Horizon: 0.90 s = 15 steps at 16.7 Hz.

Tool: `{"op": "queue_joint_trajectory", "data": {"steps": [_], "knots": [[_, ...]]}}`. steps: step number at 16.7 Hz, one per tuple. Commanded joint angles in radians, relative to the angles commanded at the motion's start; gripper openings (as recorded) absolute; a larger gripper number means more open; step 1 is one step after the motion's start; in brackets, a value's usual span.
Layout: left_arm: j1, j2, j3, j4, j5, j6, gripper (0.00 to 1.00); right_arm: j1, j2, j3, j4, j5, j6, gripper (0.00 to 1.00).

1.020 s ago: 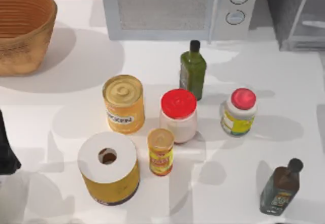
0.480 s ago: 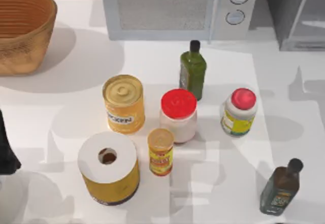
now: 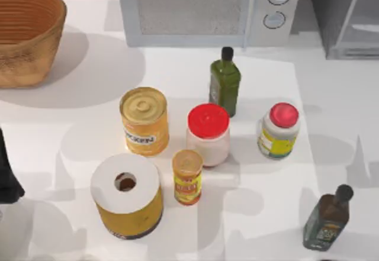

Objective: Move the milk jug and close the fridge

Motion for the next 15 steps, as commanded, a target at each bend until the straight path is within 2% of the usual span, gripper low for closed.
{"op": "queue_joint_trajectory", "data": {"steps": [5,11,15], "knots": [[0.0,0.0,0.0,0.0,0.0,0.0,1.0,0.02,-0.141,-0.129,-0.059,0.015,0.004,1.0],[0.0,0.0,0.0,0.0,0.0,0.0,1.0,0.017,-0.148,-0.118,-0.07,0.014,0.003,1.0],[0.0,0.0,0.0,0.0,0.0,0.0,1.0,0.018,-0.258,-0.026,-0.218,0.015,0.002,1.0]]}}
